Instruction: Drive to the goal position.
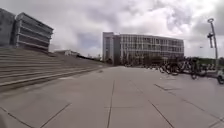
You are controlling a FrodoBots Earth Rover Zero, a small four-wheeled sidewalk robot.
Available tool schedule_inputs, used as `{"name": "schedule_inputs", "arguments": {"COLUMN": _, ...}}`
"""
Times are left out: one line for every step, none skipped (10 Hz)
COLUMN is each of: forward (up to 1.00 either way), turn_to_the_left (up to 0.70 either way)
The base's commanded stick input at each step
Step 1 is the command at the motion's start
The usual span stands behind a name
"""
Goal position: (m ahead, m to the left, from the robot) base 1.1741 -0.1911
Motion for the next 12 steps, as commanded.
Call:
{"name": "schedule_inputs", "arguments": {"forward": 0.7, "turn_to_the_left": 0.0}}
{"name": "schedule_inputs", "arguments": {"forward": 0.7, "turn_to_the_left": 0.0}}
{"name": "schedule_inputs", "arguments": {"forward": 0.7, "turn_to_the_left": 0.0}}
{"name": "schedule_inputs", "arguments": {"forward": 0.7, "turn_to_the_left": -0.17}}
{"name": "schedule_inputs", "arguments": {"forward": 0.7, "turn_to_the_left": -0.15}}
{"name": "schedule_inputs", "arguments": {"forward": 0.7, "turn_to_the_left": -0.02}}
{"name": "schedule_inputs", "arguments": {"forward": 0.7, "turn_to_the_left": 0.0}}
{"name": "schedule_inputs", "arguments": {"forward": 0.7, "turn_to_the_left": -0.08}}
{"name": "schedule_inputs", "arguments": {"forward": 0.7, "turn_to_the_left": -0.18}}
{"name": "schedule_inputs", "arguments": {"forward": 0.7, "turn_to_the_left": -0.06}}
{"name": "schedule_inputs", "arguments": {"forward": 0.7, "turn_to_the_left": -0.03}}
{"name": "schedule_inputs", "arguments": {"forward": 0.7, "turn_to_the_left": -0.09}}
